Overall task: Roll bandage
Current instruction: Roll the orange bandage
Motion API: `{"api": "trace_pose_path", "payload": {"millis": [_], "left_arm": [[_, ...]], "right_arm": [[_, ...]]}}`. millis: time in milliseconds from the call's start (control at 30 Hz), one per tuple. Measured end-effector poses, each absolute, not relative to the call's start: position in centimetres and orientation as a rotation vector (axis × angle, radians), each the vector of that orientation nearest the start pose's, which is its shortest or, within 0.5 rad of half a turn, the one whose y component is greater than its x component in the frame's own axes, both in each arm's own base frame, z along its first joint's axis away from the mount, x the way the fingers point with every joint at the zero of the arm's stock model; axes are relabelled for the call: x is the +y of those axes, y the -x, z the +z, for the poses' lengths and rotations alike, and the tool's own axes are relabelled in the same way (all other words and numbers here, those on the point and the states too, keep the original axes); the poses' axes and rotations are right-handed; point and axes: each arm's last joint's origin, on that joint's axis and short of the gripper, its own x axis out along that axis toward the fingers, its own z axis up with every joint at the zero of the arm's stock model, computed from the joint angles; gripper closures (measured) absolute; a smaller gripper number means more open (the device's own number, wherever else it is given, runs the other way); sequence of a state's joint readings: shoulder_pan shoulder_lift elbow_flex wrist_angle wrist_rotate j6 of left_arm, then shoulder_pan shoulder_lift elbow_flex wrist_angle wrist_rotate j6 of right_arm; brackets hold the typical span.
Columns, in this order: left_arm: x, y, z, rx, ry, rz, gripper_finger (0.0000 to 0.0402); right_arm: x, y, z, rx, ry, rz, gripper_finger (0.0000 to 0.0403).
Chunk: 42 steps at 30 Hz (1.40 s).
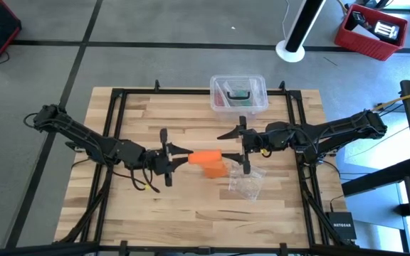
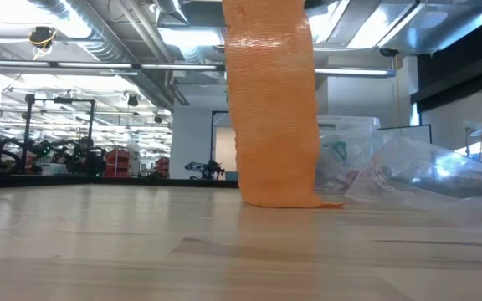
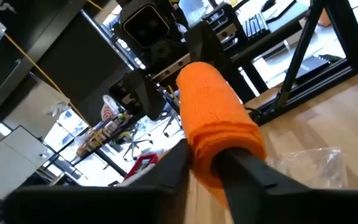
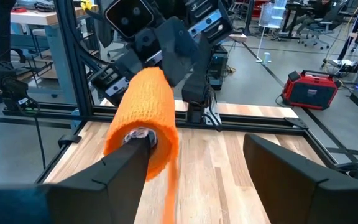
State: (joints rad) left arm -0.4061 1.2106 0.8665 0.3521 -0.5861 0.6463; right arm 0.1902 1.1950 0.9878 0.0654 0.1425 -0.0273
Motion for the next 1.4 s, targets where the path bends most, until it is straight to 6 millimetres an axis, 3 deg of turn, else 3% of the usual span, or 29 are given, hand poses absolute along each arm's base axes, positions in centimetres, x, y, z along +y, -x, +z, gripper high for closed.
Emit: {"api": "trace_pose_path", "payload": {"millis": [133,333,567,733,1000,1133,1400], "left_arm": [[-9.2,-25.4,32.6,0.045,-0.601,0.181,0.039],[-9.3,-25.4,32.5,0.038,-0.533,0.176,0.0396],[-9.3,-25.3,32.2,0.078,-0.479,0.22,0.0398],[-8.3,-25.6,32.0,0.089,-0.459,0.275,0.0399],[-7.5,-25.8,32.0,0.087,-0.43,0.306,0.0399],[-7.4,-25.9,32.2,0.064,-0.416,0.295,0.0399],[-7.6,-25.8,32.3,0.052,-0.39,0.268,0.0398]], "right_arm": [[4.7,-26.6,34.3,0.15,0.056,0.05,0.0136],[4.2,-25.0,34.8,0.196,0.097,0.008,0.0137],[3.1,-21.0,35.0,0.352,0.149,-0.103,0.0137],[3.2,-20.7,30.8,0.471,0.158,-0.065,0.0137],[3.9,-21.8,23.4,0.288,-0.046,0.074,0.0137],[4.0,-22.9,21.7,0.232,-0.067,0.059,0.0137],[4.0,-26.3,20.8,0.164,0.007,-0.004,0.0137]]}}
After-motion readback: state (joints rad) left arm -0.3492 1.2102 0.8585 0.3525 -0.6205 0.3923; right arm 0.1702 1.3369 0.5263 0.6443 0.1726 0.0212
